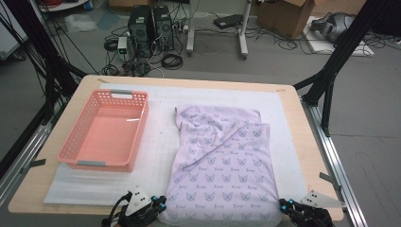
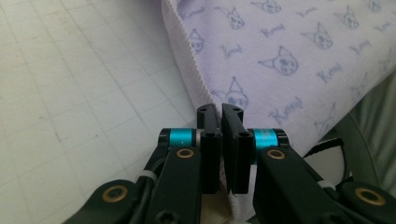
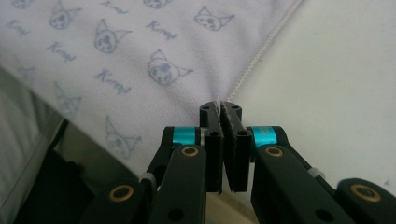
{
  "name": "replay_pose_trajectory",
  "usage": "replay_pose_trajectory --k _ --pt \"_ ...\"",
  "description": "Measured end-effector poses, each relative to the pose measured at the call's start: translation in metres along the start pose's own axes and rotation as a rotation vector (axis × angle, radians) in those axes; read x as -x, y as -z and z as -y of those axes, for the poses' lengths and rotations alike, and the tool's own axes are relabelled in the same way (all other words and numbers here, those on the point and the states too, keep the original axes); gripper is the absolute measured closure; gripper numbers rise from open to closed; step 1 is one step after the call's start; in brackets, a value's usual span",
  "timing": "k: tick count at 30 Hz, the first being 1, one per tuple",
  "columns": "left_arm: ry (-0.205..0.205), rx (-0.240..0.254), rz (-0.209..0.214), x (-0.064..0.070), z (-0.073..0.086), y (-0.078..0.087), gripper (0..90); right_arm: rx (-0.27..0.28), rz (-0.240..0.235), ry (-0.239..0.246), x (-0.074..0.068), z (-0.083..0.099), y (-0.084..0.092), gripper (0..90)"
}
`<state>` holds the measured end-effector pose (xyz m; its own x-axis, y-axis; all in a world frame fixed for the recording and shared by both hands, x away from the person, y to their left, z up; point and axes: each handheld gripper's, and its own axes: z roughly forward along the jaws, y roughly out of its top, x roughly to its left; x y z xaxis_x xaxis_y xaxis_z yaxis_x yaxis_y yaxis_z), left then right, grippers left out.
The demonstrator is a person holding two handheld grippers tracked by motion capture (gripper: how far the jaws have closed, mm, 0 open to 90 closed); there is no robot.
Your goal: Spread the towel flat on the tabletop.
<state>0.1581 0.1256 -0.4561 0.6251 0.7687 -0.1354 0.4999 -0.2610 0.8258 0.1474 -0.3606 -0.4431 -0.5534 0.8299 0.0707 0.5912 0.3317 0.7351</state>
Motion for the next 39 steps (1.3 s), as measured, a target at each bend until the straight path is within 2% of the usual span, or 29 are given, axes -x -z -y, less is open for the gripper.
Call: replay_pose_trajectory --k 1,3,4,6,7,9,11,12,13,15,16,17,18,19,20,24,28,33,35,37,38,39 --pt "0.003 0.011 0.0 -0.002 -0.001 -0.002 67.7 0.018 0.003 -0.008 0.0 0.0 0.001 74.3" --pt "0.005 0.034 0.005 -0.006 -0.005 -0.008 63.4 0.073 0.007 -0.053 0.003 -0.003 0.003 60.0" --pt "0.015 0.039 -0.001 -0.009 -0.008 -0.01 59.6 0.098 0.008 -0.085 0.005 -0.006 0.003 57.4" --pt "0.034 0.06 -0.013 -0.014 -0.015 -0.015 54.7 0.118 0.025 -0.097 0.008 -0.012 -0.001 56.3" --pt "0.041 0.065 -0.016 -0.017 -0.019 -0.017 53.1 0.105 0.041 -0.098 0.009 -0.014 -0.006 56.3" --pt "0.049 0.047 -0.025 -0.023 -0.025 -0.026 50.3 0.072 0.071 -0.104 0.012 -0.018 -0.017 56.4" --pt "0.062 0.028 -0.03 -0.026 -0.028 -0.036 48.6 0.039 0.074 -0.116 0.015 -0.019 -0.028 56.6" --pt "0.07 0.015 -0.026 -0.027 -0.029 -0.04 48.5 0.043 0.08 -0.118 0.015 -0.02 -0.029 58.3" --pt "0.065 0.021 -0.027 -0.026 -0.03 -0.043 47.7 0.041 0.078 -0.118 0.016 -0.021 -0.03 59.6" --pt "0.047 0.008 -0.04 -0.024 -0.032 -0.045 49.1 0.034 0.097 -0.094 0.015 -0.021 -0.03 69.4" --pt "0.028 0.004 -0.053 -0.022 -0.032 -0.044 56.8 0.032 0.089 -0.092 0.016 -0.021 -0.029 78.4" --pt "0.004 -0.004 -0.057 -0.021 -0.031 -0.043 72.5 0.032 0.059 -0.096 0.017 -0.02 -0.028 86.6" --pt "0.018 -0.012 -0.029 -0.021 -0.031 -0.042 81.3 0.029 0.049 -0.094 0.016 -0.02 -0.028 87.2" --pt "0.018 -0.017 -0.027 -0.02 -0.031 -0.041 87.2 0.027 0.055 -0.08 0.014 -0.021 -0.028 87.6" --pt "0.008 -0.018 -0.026 -0.018 -0.03 -0.039 87.3 0.023 0.05 -0.075 0.013 -0.021 -0.027 87.8" --pt "0.01 -0.021 -0.009 -0.012 -0.023 -0.031 87.5 0.01 0.025 -0.055 0.012 -0.014 -0.019 88.1" --pt "0.015 -0.029 0.012 -0.006 -0.018 -0.024 87.6 -0.001 0.027 -0.033 0.01 -0.007 -0.006 88.2" --pt "-0.001 -0.041 0.041 0.002 -0.008 -0.01 87.5 -0.019 0.026 -0.012 0.007 0.0 0.001 88.3" --pt "-0.02 -0.045 0.057 0.005 -0.004 -0.004 87.4 -0.024 0.009 -0.002 0.005 0.004 0.005 88.3" --pt "-0.013 -0.042 0.075 0.005 -0.003 -0.003 86.7 -0.026 -0.006 0.005 0.002 0.007 0.008 86.9" --pt "-0.004 -0.034 0.067 0.004 -0.004 -0.004 82.6 -0.019 -0.002 0.002 0.001 0.008 0.009 84.1" --pt "0.006 -0.026 0.063 0.002 -0.006 -0.006 73.8 -0.006 0.006 -0.001 0.0 0.007 0.009 77.2"
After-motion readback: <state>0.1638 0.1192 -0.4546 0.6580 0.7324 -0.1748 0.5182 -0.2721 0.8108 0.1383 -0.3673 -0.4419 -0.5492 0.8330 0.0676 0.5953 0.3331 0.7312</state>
